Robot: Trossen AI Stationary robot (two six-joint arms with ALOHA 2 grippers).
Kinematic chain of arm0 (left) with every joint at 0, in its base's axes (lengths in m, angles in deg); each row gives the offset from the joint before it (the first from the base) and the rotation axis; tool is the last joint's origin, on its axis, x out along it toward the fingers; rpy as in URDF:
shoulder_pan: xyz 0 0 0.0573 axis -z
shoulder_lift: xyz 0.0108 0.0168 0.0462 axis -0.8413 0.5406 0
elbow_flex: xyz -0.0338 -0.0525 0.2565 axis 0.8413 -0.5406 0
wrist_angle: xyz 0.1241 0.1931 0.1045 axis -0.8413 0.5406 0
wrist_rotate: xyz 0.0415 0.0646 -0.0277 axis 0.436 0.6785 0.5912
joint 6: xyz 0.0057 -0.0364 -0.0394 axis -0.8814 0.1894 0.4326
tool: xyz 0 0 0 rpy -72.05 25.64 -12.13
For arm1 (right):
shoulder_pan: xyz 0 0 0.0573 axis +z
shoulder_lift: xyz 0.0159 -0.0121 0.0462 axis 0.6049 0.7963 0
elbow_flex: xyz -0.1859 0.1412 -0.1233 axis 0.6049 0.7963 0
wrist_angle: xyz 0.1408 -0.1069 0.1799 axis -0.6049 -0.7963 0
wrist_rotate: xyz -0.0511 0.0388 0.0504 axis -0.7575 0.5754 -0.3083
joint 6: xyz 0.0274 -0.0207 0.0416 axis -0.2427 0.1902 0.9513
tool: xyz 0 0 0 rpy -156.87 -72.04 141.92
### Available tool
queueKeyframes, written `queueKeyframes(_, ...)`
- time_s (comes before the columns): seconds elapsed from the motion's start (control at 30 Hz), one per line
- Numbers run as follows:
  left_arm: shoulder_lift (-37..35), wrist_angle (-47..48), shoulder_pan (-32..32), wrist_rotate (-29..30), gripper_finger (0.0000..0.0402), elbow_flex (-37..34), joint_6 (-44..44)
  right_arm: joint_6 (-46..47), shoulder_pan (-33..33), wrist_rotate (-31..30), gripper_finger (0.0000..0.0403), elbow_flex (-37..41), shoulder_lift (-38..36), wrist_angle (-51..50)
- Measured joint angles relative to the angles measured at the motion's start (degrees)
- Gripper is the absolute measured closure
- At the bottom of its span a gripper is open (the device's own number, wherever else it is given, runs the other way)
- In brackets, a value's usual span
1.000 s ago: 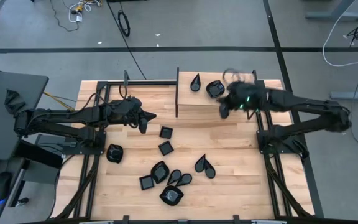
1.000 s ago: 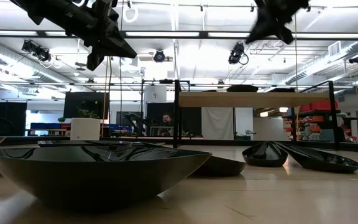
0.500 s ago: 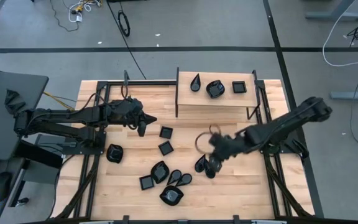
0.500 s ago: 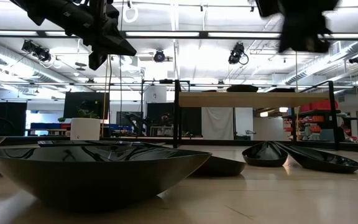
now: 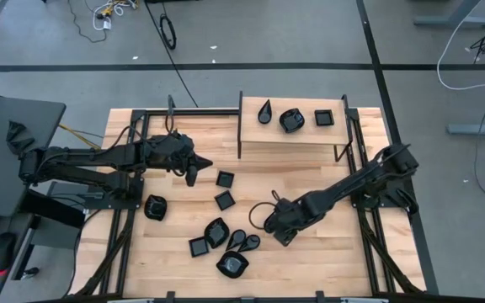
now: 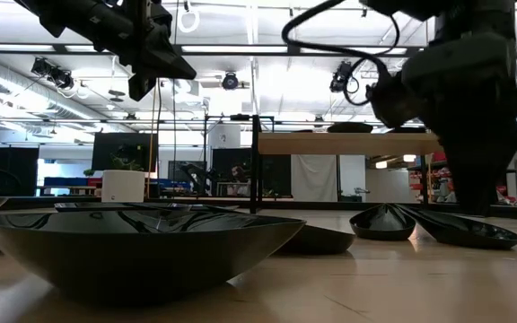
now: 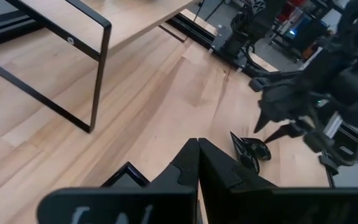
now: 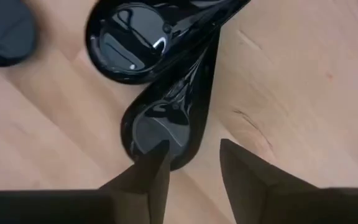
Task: Pick & Place Mini shaped plates
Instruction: Stack the drop-shaped plate on top of the drop-shaped plate on the shelf
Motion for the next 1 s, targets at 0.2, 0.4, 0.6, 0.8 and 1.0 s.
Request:
queueKeyframes(0.2, 0.00, 0.00, 0.00, -0.70, 0.0394, -0.02, 0.02, 0.35, -0.02, -0.03, 0.0288, -0.02, 2.04, 1.13)
queueKeyframes(0.4, 0.00, 0.02, 0.02, -0.73, 0.0394, -0.01, 0.02, 0.77, -0.02, -0.17, 0.0347, -0.02, 2.17, 1.11)
queueKeyframes(0.6, 0.00, 0.02, 0.02, -0.72, 0.0394, -0.02, 0.03, 0.38, -0.11, -0.48, 0.0393, -0.02, 2.17, 1.16)
queueKeyframes(0.8, 0.00, 0.02, 0.02, -1.39, 0.0394, -0.02, 0.06, 0.88, -0.13, 1.17, 0.0399, 0.00, -0.81, 1.05)
queueKeyframes(1.0, 0.00, 0.01, 0.02, -3.19, 0.0394, -0.01, 0.07, 6.53, -0.84, 1.65, 0.0401, -0.01, -9.92, 0.46)
